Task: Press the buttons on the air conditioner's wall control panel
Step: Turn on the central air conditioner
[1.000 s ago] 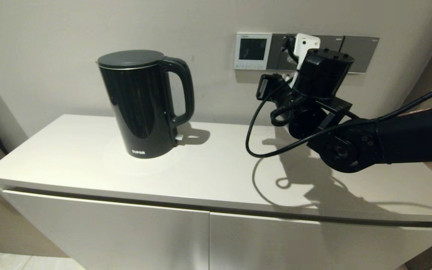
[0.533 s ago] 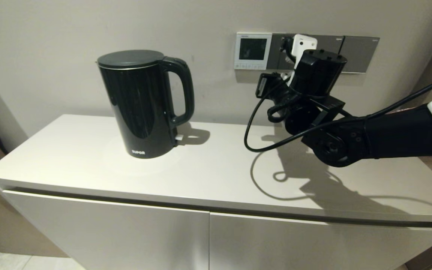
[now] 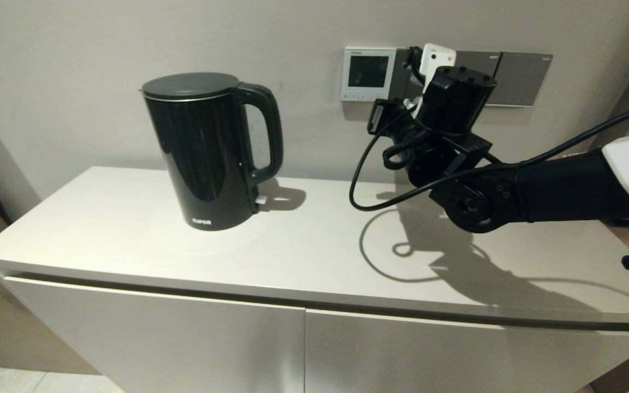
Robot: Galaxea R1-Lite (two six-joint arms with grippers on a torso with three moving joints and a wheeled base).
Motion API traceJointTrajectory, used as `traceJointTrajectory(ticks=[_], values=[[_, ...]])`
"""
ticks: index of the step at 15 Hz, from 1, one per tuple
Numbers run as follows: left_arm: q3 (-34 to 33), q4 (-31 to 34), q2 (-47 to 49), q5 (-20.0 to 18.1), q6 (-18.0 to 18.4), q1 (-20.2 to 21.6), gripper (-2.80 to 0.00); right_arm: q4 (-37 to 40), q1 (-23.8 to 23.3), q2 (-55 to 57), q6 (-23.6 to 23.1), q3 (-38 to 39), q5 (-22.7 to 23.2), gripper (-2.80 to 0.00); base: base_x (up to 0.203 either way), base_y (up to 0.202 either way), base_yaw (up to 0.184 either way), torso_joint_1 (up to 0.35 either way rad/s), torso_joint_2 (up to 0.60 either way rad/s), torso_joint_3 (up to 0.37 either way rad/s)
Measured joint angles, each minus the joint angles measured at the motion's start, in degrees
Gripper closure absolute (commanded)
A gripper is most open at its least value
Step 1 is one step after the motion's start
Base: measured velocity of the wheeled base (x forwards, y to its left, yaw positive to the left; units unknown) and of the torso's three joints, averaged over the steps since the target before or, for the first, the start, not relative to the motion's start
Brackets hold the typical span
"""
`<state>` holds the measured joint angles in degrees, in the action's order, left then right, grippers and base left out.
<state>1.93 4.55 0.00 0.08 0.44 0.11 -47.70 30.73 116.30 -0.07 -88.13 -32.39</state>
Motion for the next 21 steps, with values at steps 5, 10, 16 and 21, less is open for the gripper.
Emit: traceJointTrajectory(ticks=[5,10,16,21], values=[[0.0,0.0,0.0,0.0,0.0,0.0,0.0,0.1,-0.9,2.0,0.0,-2.3,0.6,0.0,0.0,0.0,0.0,0.0,0.0,0.0],[0.0,0.0,0.0,0.0,0.0,0.1,0.0,0.0,-0.9,3.0,0.0,-3.5,0.7,0.0,0.0,0.0,0.0,0.0,0.0,0.0],[0.0,0.0,0.0,0.0,0.0,0.0,0.0,-0.2,-0.8,3.8,0.1,-5.0,0.7,0.0,0.0,0.0,0.0,0.0,0.0,0.0],[0.0,0.0,0.0,0.0,0.0,0.0,0.0,-1.7,-0.1,4.0,0.0,-5.0,0.6,0.0,0.0,0.0,0.0,0.0,0.0,0.0]])
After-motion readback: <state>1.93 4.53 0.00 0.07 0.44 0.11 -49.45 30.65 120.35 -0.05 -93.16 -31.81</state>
